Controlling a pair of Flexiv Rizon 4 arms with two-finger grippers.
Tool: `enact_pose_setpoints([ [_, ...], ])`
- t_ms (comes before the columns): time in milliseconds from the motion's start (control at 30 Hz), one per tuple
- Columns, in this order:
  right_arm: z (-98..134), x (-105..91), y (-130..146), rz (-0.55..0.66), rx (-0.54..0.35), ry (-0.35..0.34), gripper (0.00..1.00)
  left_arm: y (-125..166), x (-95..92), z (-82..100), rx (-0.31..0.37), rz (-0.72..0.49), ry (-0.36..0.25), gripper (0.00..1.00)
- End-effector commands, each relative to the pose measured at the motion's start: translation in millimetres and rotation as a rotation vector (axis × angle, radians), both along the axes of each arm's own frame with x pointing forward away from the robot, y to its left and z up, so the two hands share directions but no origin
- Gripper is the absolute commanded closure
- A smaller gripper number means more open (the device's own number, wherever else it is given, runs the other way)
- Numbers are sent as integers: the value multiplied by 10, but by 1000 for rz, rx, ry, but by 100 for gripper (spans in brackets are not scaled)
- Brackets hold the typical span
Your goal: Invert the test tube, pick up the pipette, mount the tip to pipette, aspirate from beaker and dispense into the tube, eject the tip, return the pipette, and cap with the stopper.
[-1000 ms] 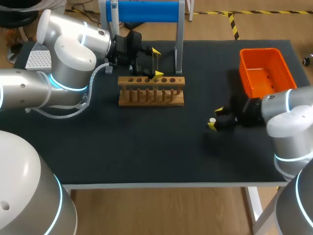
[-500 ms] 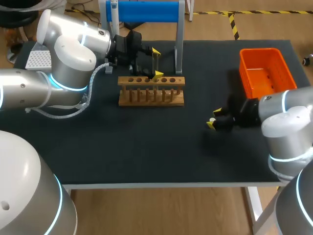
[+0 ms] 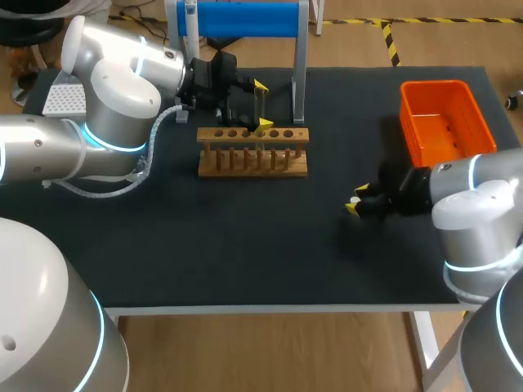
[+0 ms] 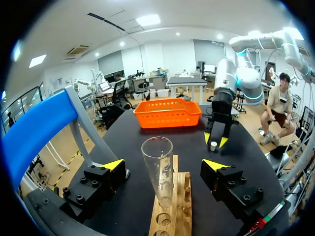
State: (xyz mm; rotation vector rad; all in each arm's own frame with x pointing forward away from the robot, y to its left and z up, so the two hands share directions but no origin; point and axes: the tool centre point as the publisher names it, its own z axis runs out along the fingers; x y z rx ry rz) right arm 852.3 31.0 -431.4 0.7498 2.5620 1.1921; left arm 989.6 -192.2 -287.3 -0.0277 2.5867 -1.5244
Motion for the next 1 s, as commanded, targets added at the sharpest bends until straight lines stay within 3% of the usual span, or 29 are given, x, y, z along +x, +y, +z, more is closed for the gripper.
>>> enact_pose_setpoints([
  [33,-17,-9,16,-7,-2,-2,52,-1,-6,-11,-4,1,-3,0],
  [1000,-20,-34,-6,-34,-6,3,59,-1,-6,-11,-4,1,-3,0],
])
